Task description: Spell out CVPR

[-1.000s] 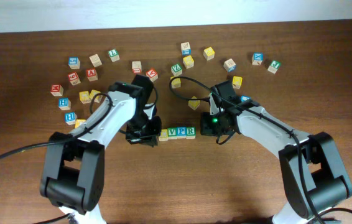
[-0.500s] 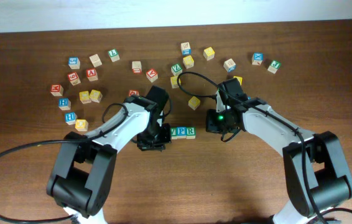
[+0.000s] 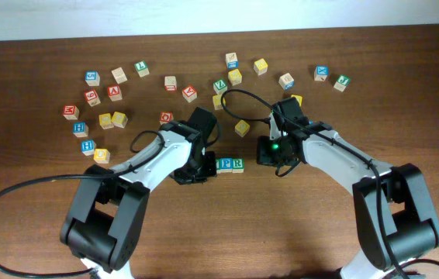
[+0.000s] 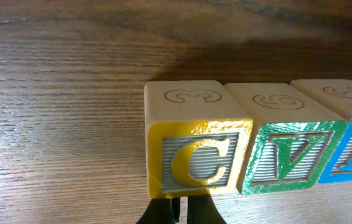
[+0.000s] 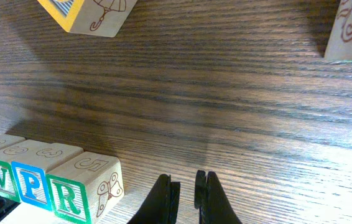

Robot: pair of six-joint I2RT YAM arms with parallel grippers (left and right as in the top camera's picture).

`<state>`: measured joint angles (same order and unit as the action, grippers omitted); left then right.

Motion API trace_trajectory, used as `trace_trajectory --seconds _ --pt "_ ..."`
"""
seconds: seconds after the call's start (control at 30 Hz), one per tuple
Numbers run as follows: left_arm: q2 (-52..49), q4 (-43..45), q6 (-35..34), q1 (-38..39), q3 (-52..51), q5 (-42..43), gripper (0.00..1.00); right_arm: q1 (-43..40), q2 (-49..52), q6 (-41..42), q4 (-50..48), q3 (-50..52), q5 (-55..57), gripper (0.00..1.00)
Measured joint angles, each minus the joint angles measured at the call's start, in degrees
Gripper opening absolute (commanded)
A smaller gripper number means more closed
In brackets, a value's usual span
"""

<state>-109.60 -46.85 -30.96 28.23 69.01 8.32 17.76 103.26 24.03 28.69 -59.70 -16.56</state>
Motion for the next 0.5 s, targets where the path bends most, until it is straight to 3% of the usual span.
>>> trace_trajectory --seconds 0.27,0.33,0.5 --pt "4.59 -6.12 1.33 -0.5 1.03 3.48 0.0 0.04 0.0 0.02 0.04 0.0 0.0 0.04" --pt "9.44 -5.4 1.38 -3.8 1.97 1.14 0.0 0.92 0.0 0.02 0.0 0.0 -0.02 0.04" --pt "9.55 -1.11 1.38 -8.31 2.12 -3.85 0.0 3.32 0.0 0.83 -0.31 0.0 -0.02 0.05"
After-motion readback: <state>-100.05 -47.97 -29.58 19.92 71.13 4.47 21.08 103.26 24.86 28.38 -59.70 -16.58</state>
